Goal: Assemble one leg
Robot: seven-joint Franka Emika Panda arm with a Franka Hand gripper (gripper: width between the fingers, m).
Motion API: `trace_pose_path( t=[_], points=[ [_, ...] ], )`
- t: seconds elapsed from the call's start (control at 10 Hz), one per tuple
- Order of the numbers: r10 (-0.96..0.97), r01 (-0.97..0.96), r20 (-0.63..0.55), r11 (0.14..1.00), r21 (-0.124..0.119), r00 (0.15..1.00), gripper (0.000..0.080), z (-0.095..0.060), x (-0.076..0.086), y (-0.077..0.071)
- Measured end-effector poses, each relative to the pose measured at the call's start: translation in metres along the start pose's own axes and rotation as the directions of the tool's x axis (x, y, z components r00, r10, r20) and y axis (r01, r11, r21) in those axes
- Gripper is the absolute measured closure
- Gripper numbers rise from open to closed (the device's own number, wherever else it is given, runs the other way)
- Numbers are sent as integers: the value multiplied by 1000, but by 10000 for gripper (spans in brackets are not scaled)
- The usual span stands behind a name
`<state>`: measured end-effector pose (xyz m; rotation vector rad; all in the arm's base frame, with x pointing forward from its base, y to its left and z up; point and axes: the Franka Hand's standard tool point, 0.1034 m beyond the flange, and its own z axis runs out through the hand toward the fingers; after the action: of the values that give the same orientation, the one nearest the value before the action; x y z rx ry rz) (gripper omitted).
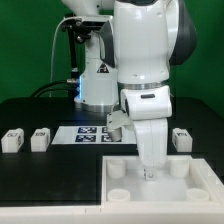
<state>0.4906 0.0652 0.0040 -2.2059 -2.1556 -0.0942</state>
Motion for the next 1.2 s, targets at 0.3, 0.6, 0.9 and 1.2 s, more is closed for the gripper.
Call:
trace_pose_path(
  t=[0.3,0.6,0.9,1.2],
  points=[
    [51,-51,6,998,-22,999,151,-18,1,-2],
    [228,-227,5,972,-68,974,151,-55,29,-13],
    [574,-576,-40,815,-68,818,151,-52,66,-25],
    [755,-757,-60,651,-49,653,151,-50,65,-26]
  ],
)
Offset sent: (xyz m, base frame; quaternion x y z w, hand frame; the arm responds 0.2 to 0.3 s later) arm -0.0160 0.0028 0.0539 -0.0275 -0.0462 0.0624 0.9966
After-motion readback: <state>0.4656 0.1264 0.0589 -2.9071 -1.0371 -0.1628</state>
